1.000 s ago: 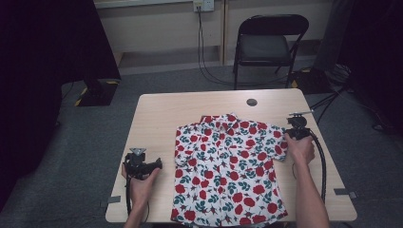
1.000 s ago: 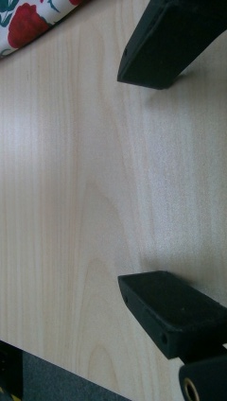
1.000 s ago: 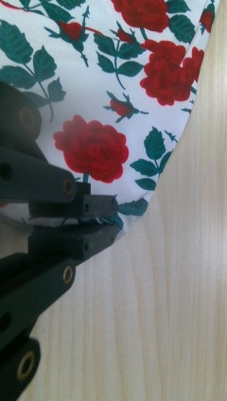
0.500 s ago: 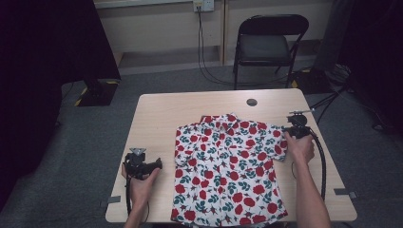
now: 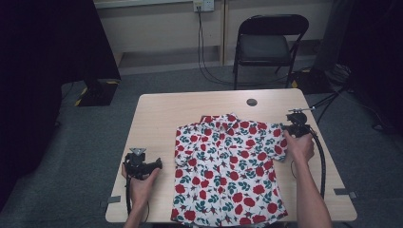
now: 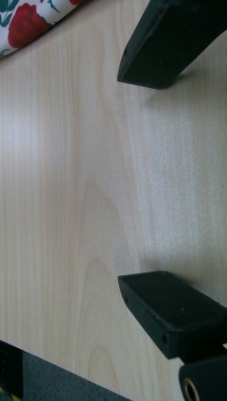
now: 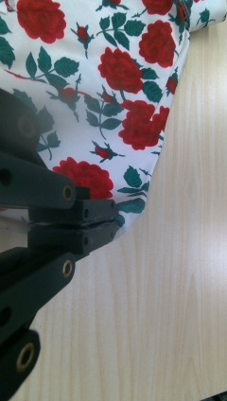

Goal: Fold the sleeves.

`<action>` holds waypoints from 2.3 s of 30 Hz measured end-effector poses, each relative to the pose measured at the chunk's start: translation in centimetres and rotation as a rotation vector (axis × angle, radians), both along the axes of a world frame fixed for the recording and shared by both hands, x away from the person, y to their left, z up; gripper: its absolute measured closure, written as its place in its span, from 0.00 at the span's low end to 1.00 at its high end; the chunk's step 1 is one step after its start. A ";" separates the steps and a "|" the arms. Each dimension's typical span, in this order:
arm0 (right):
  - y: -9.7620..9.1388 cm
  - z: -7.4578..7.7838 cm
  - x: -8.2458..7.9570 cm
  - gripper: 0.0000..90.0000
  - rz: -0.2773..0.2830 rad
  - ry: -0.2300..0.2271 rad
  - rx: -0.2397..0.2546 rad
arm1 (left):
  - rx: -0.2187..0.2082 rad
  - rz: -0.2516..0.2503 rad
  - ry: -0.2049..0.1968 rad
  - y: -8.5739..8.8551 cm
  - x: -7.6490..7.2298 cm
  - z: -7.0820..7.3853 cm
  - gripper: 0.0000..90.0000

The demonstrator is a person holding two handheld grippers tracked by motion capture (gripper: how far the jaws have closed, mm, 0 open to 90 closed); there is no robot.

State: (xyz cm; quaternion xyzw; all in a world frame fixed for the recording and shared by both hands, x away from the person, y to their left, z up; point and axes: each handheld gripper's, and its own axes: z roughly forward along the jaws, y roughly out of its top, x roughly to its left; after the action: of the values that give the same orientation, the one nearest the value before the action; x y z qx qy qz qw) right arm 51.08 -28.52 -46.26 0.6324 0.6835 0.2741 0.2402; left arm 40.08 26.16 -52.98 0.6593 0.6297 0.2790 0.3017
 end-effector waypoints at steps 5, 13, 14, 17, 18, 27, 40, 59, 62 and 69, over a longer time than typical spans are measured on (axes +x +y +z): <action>0.6 0.6 -0.1 0.97 0.008 -0.011 -0.004 | 0.000 0.000 0.000 0.0 0.0 0.0 0.05; 1.5 1.2 -0.3 0.97 0.027 -0.025 -0.002 | 0.000 0.000 0.000 0.0 0.0 0.0 0.05; 1.6 1.3 -0.3 0.97 0.028 -0.025 0.000 | 0.000 0.000 0.000 0.0 0.0 0.0 0.05; 2.1 1.5 -0.4 0.97 0.037 -0.031 0.000 | 0.000 0.000 0.000 0.0 0.0 0.0 0.05; 2.2 1.6 -0.4 0.97 0.040 -0.032 0.001 | 0.000 0.000 0.000 0.0 0.0 0.0 0.05; 3.6 1.9 -0.4 0.97 0.050 -0.036 0.008 | 0.000 0.000 0.000 0.0 0.0 0.0 0.05; 5.9 2.1 -0.1 0.97 0.086 -0.029 -0.003 | 0.000 0.000 0.000 0.0 0.0 0.0 0.05; 9.3 1.1 0.9 0.97 0.126 0.006 0.002 | 0.000 -0.002 0.000 0.0 0.0 0.0 0.05; 9.9 0.7 1.2 0.97 0.130 0.014 0.013 | 0.000 -0.002 0.000 0.0 0.0 0.0 0.05; 11.2 -0.4 2.2 0.97 0.138 0.043 0.015 | 0.000 -0.005 0.000 0.0 0.0 0.0 0.05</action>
State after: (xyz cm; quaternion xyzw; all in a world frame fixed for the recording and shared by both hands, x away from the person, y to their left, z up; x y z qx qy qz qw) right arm 53.30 -17.32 -46.63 0.5914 0.7283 0.2816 0.2013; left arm 40.08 26.20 -52.98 0.6606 0.6282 0.2782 0.3025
